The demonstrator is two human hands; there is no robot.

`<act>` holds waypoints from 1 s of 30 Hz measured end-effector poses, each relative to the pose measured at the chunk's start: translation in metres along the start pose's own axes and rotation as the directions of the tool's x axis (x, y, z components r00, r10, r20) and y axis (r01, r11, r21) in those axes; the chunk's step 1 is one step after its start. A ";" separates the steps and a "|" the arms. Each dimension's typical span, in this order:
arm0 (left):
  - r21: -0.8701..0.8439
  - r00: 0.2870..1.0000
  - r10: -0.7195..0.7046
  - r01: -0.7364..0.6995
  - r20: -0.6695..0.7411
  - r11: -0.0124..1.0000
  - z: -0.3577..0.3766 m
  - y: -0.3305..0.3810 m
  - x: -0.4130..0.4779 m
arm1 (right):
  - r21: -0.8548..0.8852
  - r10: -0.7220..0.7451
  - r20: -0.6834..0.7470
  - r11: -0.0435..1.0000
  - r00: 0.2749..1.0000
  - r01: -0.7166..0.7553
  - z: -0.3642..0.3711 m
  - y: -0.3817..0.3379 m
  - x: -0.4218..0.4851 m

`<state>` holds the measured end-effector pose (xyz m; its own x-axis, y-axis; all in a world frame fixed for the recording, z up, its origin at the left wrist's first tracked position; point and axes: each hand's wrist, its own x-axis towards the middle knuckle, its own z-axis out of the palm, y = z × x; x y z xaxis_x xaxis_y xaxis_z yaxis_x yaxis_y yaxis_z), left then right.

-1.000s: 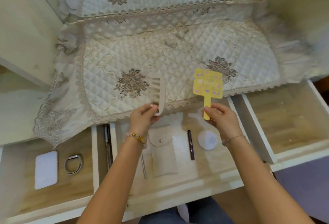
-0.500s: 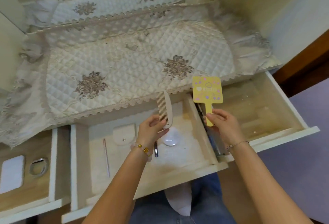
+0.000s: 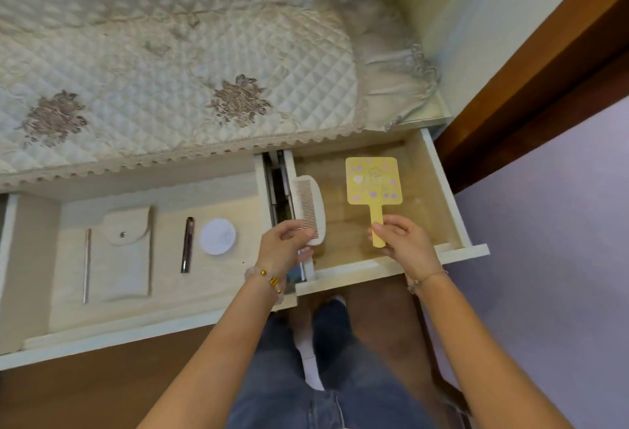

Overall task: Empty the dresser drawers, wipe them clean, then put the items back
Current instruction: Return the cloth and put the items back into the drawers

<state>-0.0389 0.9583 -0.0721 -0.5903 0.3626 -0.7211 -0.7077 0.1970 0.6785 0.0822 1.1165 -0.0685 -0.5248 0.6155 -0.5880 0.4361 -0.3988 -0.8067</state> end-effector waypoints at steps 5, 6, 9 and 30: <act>0.054 0.999 -0.036 0.037 -0.014 0.998 0.022 -0.006 0.013 | 0.024 0.052 -0.001 0.998 0.999 -0.052 -0.018 0.004 0.020; 0.059 0.999 -0.042 0.043 -0.025 0.997 0.026 -0.007 0.017 | 0.021 0.064 0.001 0.998 0.998 -0.064 -0.020 0.005 0.025; 0.060 0.998 -0.063 0.065 -0.032 0.996 0.035 -0.009 0.028 | -0.012 0.096 -0.006 0.995 0.995 -0.096 -0.025 0.008 0.039; 0.054 0.966 -0.147 0.162 -0.213 0.985 0.100 -0.059 0.106 | -0.107 0.281 0.056 0.956 0.958 -0.274 -0.059 0.033 0.136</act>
<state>-0.0205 1.0761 -0.1747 -0.5487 0.1276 -0.8263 -0.7719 0.3024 0.5592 0.0685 1.2270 -0.1718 -0.4210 0.4396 -0.7934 0.6386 -0.4775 -0.6035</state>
